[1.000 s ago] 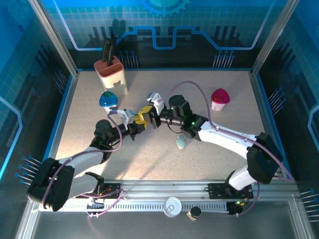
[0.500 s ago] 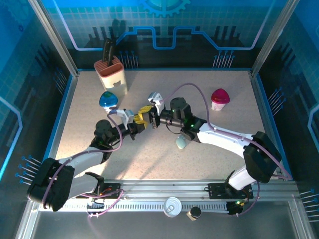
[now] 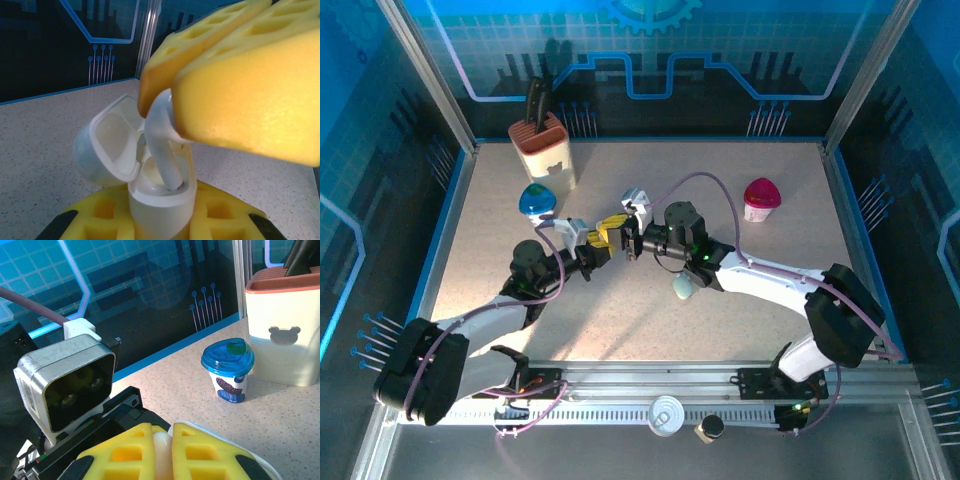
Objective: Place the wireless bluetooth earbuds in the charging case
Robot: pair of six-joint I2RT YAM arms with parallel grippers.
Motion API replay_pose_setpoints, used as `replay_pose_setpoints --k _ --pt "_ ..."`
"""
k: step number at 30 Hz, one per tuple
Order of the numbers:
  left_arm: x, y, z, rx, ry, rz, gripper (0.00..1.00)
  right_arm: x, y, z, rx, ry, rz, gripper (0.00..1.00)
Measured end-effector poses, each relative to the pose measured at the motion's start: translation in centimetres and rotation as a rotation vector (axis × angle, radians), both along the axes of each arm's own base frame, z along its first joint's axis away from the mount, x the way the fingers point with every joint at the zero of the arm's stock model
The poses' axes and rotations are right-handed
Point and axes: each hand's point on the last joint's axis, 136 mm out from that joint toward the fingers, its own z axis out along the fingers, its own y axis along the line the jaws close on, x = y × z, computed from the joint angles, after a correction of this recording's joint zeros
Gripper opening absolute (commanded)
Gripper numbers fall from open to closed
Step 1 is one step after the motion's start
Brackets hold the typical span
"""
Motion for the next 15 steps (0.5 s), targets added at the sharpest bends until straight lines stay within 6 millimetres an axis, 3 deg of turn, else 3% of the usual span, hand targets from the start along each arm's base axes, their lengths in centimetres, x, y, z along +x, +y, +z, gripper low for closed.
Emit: replay_pose_setpoints --k 11,15 --pt "0.4 0.3 -0.2 0.003 0.008 0.026 0.10 0.0 0.8 -1.1 0.007 0.027 0.017 0.11" --pt "0.5 0.4 -0.3 0.006 0.013 0.038 0.10 -0.1 0.9 -1.0 0.005 0.018 0.020 0.26"
